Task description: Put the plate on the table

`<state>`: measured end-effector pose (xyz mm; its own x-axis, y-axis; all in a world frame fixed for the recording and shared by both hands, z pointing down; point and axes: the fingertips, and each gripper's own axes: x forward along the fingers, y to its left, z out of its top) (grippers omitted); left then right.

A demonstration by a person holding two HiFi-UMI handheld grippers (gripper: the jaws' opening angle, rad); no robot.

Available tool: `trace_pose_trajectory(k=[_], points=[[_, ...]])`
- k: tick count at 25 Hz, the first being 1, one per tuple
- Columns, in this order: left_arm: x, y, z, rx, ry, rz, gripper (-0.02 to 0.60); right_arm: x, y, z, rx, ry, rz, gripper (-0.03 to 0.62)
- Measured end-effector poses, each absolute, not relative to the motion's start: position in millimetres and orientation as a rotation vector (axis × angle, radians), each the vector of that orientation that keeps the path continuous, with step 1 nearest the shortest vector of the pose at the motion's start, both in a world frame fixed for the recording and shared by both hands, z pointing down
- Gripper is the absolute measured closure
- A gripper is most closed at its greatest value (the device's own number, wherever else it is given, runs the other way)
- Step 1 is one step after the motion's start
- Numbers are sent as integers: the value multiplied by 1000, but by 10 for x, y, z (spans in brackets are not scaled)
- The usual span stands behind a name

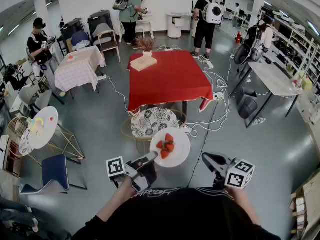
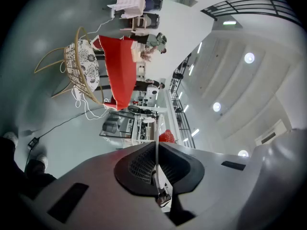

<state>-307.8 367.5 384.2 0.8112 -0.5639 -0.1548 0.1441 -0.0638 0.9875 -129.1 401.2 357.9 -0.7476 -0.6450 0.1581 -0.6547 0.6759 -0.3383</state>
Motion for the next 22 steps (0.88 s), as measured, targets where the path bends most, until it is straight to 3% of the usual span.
trace_pose_trajectory(k=[22], points=[[-3091,3446,4101,1483,-401,-593,566,-1277,3690,3764,1103,-2901,776,586]])
